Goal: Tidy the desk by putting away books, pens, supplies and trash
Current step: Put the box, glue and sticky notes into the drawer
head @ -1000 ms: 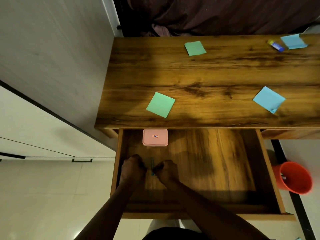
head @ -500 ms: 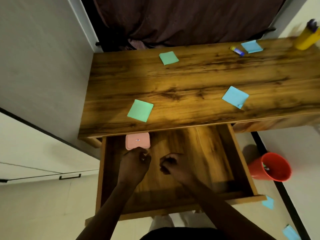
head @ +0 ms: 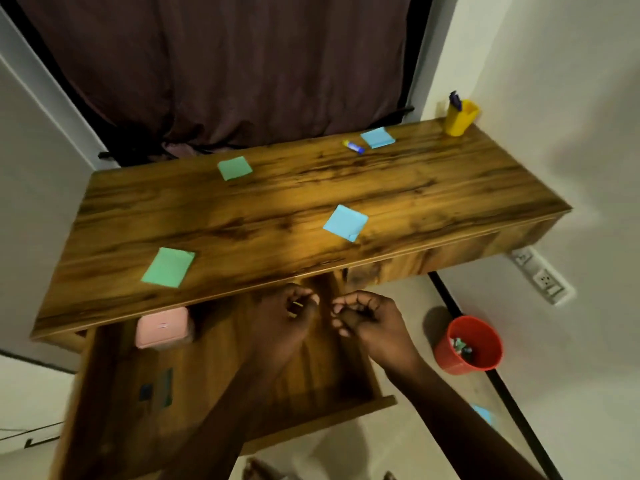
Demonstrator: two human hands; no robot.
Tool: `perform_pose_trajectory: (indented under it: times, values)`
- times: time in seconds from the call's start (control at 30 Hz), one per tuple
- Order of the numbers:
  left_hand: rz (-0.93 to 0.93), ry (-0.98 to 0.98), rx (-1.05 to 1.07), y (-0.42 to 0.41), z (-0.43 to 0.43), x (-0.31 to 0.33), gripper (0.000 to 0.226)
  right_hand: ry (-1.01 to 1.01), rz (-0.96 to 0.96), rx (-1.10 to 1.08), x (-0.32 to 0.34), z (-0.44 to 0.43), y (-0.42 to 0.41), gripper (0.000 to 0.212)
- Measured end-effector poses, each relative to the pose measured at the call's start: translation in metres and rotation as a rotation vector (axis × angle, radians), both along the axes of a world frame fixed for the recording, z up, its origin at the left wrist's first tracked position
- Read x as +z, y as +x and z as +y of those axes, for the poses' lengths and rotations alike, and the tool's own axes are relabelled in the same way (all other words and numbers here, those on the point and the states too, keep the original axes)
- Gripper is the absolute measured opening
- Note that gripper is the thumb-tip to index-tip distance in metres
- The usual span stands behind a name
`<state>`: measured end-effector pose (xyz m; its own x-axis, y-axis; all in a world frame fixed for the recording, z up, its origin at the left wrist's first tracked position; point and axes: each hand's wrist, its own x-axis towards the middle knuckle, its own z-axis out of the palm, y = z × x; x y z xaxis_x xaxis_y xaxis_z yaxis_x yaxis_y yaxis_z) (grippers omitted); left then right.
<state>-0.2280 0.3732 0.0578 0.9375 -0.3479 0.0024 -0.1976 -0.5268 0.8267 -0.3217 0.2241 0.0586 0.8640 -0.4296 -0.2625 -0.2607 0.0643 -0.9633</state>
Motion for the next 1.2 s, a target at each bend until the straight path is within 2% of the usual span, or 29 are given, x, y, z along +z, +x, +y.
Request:
perform_pose_trajectory:
  times: [0.27,0.47,0.77,1.0,1.2]
  values:
    - [0.003,-0.091,-0.003,-0.058,-0.127,0.014,0.004,-0.090,-0.086,-0.066,0.015,-0.130,-0.062,0.011]
    - [-0.022,-0.132,-0.011,-0.062,-0.194,0.020,0.009,-0.141,-0.130,-0.069,0.025,-0.199,-0.066,0.009]
    - [-0.021,-0.220,0.048,-0.018,-0.264,0.018,0.012,-0.235,-0.176,-0.017,0.031,-0.284,-0.011,0.010]
    - [-0.010,-0.219,0.127,0.045,-0.312,0.014,0.016,-0.278,-0.113,0.051,0.026,-0.340,0.052,0.010]
    - [0.003,-0.139,0.195,0.091,-0.332,0.015,0.015,-0.347,-0.094,0.125,0.022,-0.369,0.115,0.010]
